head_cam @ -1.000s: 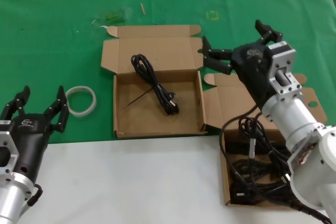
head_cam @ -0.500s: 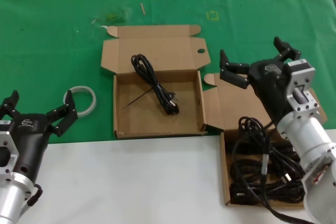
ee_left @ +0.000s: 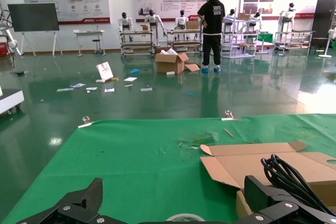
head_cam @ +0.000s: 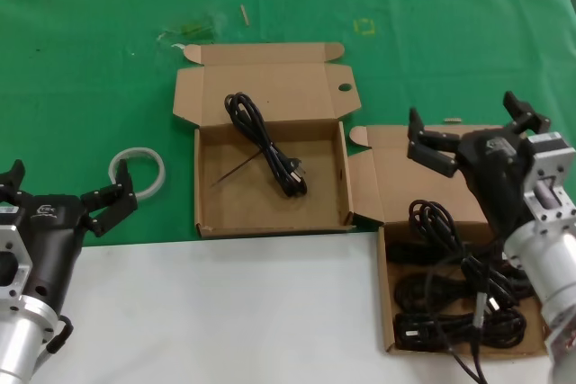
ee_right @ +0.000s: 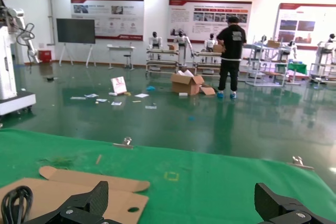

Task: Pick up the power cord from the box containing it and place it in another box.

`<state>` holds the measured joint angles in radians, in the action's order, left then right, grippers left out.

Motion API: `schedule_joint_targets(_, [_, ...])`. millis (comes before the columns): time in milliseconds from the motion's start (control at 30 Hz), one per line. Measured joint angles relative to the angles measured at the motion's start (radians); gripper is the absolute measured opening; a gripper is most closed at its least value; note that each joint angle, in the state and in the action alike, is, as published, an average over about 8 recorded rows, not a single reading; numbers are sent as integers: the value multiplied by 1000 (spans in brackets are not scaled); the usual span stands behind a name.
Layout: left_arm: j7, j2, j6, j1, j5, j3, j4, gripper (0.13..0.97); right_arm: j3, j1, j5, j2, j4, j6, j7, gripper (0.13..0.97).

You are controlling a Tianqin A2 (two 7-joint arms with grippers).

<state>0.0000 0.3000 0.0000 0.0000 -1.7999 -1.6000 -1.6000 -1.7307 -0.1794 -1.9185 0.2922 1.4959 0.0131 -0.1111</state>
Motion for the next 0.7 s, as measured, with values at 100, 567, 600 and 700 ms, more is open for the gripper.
schedule_joint_targets(100, [0,0,0,0,0,0,0,930,17,24,16,1,14,-2,15,966])
schedule_joint_targets(567, [0,0,0,0,0,0,0,966,98,135,89,6,78,-10,83,966])
schedule_joint_targets(600, [0,0,0,0,0,0,0,966,102,141,93,6,82,-10,87,966])
schedule_joint_targets(700, [0,0,0,0,0,0,0,966,110,151,100,7,87,-11,93,966])
